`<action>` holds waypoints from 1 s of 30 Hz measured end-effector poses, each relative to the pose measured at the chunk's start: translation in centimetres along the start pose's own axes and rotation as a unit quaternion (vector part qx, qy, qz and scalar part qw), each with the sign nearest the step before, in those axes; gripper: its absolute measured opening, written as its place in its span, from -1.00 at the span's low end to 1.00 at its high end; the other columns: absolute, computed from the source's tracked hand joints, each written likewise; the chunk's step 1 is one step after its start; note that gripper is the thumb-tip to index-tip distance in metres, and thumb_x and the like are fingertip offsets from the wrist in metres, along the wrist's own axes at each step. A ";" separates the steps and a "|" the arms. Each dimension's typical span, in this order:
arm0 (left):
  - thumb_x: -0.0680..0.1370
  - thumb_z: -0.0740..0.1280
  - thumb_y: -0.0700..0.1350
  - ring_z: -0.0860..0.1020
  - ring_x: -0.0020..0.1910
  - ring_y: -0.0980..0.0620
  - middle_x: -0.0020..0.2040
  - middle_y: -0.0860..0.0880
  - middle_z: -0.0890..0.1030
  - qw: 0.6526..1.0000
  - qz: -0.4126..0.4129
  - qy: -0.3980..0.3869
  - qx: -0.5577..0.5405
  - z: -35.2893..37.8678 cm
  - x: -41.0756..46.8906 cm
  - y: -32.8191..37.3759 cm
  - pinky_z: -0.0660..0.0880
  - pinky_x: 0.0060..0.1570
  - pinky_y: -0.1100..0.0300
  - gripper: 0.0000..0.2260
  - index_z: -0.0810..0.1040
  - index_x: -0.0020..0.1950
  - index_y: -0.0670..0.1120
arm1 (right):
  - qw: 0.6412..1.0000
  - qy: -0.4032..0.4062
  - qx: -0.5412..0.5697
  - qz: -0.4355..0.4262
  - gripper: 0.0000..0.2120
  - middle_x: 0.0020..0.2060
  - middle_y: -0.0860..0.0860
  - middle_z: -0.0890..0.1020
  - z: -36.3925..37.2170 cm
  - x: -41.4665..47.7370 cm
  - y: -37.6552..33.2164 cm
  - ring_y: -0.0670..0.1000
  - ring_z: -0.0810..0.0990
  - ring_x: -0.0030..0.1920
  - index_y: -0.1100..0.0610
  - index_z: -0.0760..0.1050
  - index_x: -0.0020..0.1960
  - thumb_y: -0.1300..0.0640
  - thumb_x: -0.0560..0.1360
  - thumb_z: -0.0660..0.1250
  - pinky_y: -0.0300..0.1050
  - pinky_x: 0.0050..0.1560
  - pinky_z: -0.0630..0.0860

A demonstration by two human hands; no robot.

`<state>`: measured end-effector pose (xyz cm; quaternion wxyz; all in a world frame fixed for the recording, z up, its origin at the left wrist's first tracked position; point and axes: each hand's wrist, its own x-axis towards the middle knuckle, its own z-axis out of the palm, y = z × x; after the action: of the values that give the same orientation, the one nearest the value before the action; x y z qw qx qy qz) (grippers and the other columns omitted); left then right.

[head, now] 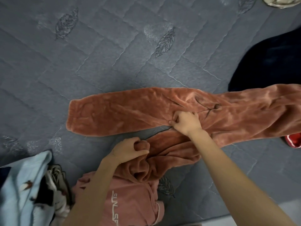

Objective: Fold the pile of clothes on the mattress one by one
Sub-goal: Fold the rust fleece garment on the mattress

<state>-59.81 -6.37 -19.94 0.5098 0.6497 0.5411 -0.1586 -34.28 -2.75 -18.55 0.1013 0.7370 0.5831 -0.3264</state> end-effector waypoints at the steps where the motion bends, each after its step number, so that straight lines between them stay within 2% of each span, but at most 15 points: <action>1: 0.46 0.39 0.22 0.55 -0.04 0.15 -0.07 0.19 0.57 0.999 0.002 0.011 -0.030 0.1 -0.1 -0.2 0.41 -0.11 0.32 -0.76 0.52 0.00 0.12 | 1.000 0.013 -0.018 0.006 -0.81 0.07 0.03 0.62 -0.2 -0.2 0.8 0.11 0.50 0.22 0.01 0.55 0.00 -0.09 0.50 0.32 0.04 0.30 0.19; 4: 0.53 0.38 0.05 0.58 -0.09 0.17 -0.16 0.17 0.61 0.990 0.014 0.091 -0.108 0.0 0.0 -0.8 0.41 -0.09 0.26 -0.92 0.56 -0.09 0.07 | 0.998 0.039 -0.049 0.017 -0.80 0.13 0.02 0.60 -0.8 -0.5 2.5 0.10 0.46 0.26 0.01 0.56 0.07 -0.04 0.51 0.30 0.05 0.34 0.12; 8: 0.53 0.39 -0.15 0.57 -0.08 0.04 -0.11 0.02 0.62 0.953 0.009 0.280 -0.111 -1.0 -0.4 -1.1 0.41 -0.07 0.20 -0.92 0.56 0.01 -0.09 | 0.998 0.030 -0.049 0.018 -0.79 0.14 0.01 0.60 -2.1 -0.5 4.0 0.09 0.46 0.27 0.01 0.56 0.09 -0.03 0.51 0.30 0.12 0.41 0.04; 10: 0.54 0.37 -0.19 0.53 -0.06 0.05 -0.06 -0.01 0.59 0.907 -0.017 0.390 -0.159 -2.0 -1.3 -0.8 0.38 -0.04 0.25 -0.87 0.56 0.07 -0.17 | 0.999 0.020 -0.044 0.019 -0.77 0.15 0.01 0.60 -3.0 -0.5 4.7 0.09 0.44 0.29 0.00 0.56 0.09 -0.07 0.50 0.32 0.15 0.43 0.02; 13: 0.58 0.32 -0.20 0.47 -0.07 0.18 -0.04 -0.02 0.55 0.792 -0.071 0.557 -0.239 -3.2 -2.5 -0.7 0.35 0.02 0.30 -0.89 0.55 0.07 -0.20 | 0.998 0.011 -0.061 0.028 -0.72 0.21 0.03 0.56 -4.2 -0.7 5.7 0.10 0.36 0.34 -0.01 0.57 0.12 -0.13 0.51 0.29 0.10 0.41 0.07; 15: 0.59 0.27 -0.19 0.42 -0.17 0.29 -0.08 -0.01 0.55 0.730 -0.096 0.618 -0.277 -3.9 -2.7 -1.3 0.34 0.02 0.26 -0.93 0.54 -0.01 -0.13 | 0.995 0.012 -0.086 0.038 -0.71 0.25 0.04 0.53 -4.8 -0.7 6.3 0.12 0.32 0.35 0.01 0.59 0.14 -0.08 0.53 0.23 0.04 0.36 0.12; 16: 0.59 0.26 -0.19 0.41 -0.18 0.26 -0.10 -0.08 0.55 0.718 -0.107 0.624 -0.290 -4.2 -2.7 -1.6 0.36 0.02 0.20 -0.91 0.53 -0.01 -0.17 | 0.994 0.012 -0.098 0.040 -0.70 0.26 0.03 0.53 -5.0 -0.7 6.5 0.12 0.32 0.34 0.02 0.59 0.14 -0.03 0.52 0.19 0.03 0.34 0.13; 17: 0.59 0.25 -0.18 0.39 -0.17 0.22 -0.09 -0.19 0.56 0.718 -0.118 0.620 -0.293 -4.3 -2.6 -2.0 0.36 0.01 0.15 -0.87 0.52 0.01 -0.24 | 0.993 0.006 -0.106 0.041 -0.69 0.25 0.04 0.53 -5.2 -0.6 6.7 0.13 0.32 0.33 0.03 0.60 0.13 0.01 0.51 0.17 0.02 0.32 0.14; 19: 0.60 0.26 -0.17 0.40 -0.14 0.12 -0.11 -0.23 0.54 0.742 -0.124 0.597 -0.277 -4.2 -2.5 -2.6 0.33 -0.08 0.11 -0.83 0.49 0.00 -0.29 | 0.991 -0.020 -0.125 0.038 -0.70 0.21 0.03 0.55 -5.6 -0.4 6.8 0.12 0.33 0.31 0.03 0.61 0.11 0.01 0.48 0.20 0.02 0.30 0.14; 22: 0.61 0.26 -0.14 0.40 -0.17 0.04 -0.26 -0.06 0.45 0.763 -0.116 0.574 -0.273 -3.4 -2.2 -2.4 0.26 -0.19 0.18 -0.84 0.45 -0.09 -0.22 | 0.988 -0.031 -0.148 0.019 -0.77 0.11 0.05 0.60 -6.0 0.0 7.0 0.11 0.41 0.27 0.02 0.61 0.06 0.00 0.47 0.29 -0.02 0.28 0.20; 24: 0.61 0.27 -0.14 0.36 -0.23 0.13 -0.32 0.04 0.38 0.766 -0.106 0.572 -0.274 -3.1 -2.2 -2.2 0.24 -0.23 0.18 -0.84 0.42 -0.12 -0.20 | 0.995 0.040 -0.095 0.010 -0.82 0.05 0.13 0.64 -6.2 0.3 7.2 0.18 0.52 0.17 0.07 0.58 0.04 0.04 0.51 0.29 -0.02 0.20 0.31; 26: 0.61 0.27 -0.15 0.32 -0.31 0.19 -0.32 0.04 0.37 0.766 -0.099 0.570 -0.281 -3.0 -2.1 -1.9 0.24 -0.23 0.19 -0.84 0.41 -0.13 -0.19 | 0.989 0.151 0.000 0.006 -0.86 -0.02 0.21 0.65 -6.4 0.6 7.3 0.27 0.58 0.03 0.15 0.53 0.03 0.11 0.54 0.26 0.05 0.06 0.41; 28: 0.62 0.26 -0.18 0.36 -0.37 0.25 -0.31 0.07 0.38 0.767 -0.094 0.565 -0.289 -3.0 -2.1 -1.4 0.25 -0.22 0.22 -0.86 0.40 -0.13 -0.17 | 0.965 0.251 0.068 0.012 -0.86 -0.08 0.26 0.62 -6.7 0.8 7.0 0.32 0.57 -0.06 0.23 0.46 0.01 0.14 0.58 0.22 0.10 -0.06 0.42; 30: 0.62 0.26 -0.20 0.41 -0.33 0.39 -0.29 0.11 0.39 0.764 -0.096 0.566 -0.295 -3.0 -1.9 -1.3 0.26 -0.21 0.25 -0.88 0.40 -0.12 -0.15 | 0.941 0.318 0.108 0.023 -0.83 -0.12 0.27 0.60 -7.1 1.0 6.6 0.33 0.56 -0.10 0.27 0.41 -0.01 0.15 0.61 0.17 0.11 -0.10 0.39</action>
<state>-62.70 -5.04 -17.87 0.2599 0.3838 0.8109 0.3572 -25.52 -0.18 -15.22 -0.1625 0.8220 0.5293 -0.1332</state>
